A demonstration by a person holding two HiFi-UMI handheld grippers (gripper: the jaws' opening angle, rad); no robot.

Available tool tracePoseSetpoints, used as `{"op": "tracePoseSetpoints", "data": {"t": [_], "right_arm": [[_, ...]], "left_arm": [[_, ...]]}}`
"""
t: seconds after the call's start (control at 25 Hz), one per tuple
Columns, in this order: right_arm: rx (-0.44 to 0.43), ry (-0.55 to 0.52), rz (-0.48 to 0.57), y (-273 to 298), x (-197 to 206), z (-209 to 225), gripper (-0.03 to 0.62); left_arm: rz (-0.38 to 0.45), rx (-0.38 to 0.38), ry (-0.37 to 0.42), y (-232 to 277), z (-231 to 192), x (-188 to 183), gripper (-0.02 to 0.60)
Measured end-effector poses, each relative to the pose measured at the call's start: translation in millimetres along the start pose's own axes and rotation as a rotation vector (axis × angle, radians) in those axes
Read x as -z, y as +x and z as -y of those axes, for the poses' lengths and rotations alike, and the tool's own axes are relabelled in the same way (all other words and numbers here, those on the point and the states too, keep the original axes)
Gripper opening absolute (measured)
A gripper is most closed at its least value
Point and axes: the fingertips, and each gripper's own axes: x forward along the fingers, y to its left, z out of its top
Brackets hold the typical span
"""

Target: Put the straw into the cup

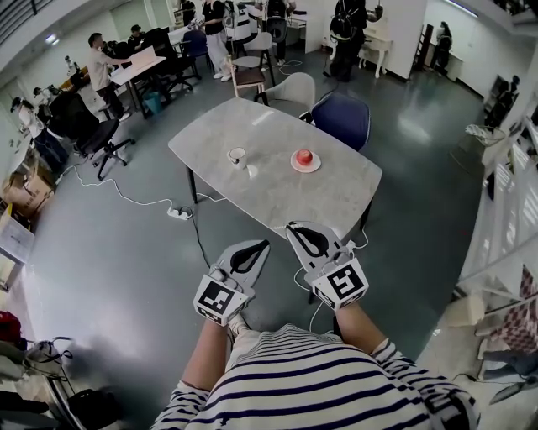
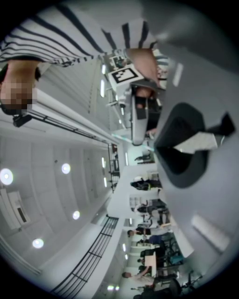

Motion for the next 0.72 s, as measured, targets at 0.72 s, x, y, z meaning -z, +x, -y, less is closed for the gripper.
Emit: {"op": "tracePoseSetpoints", "data": {"t": [0.72], "right_arm": [[-0.006,0.027,0.002,-5.4,0.2,4.6,0.023]], "left_arm": [[-0.009,-0.005,-0.006,5.8,6.9,1.8,0.008]]}}
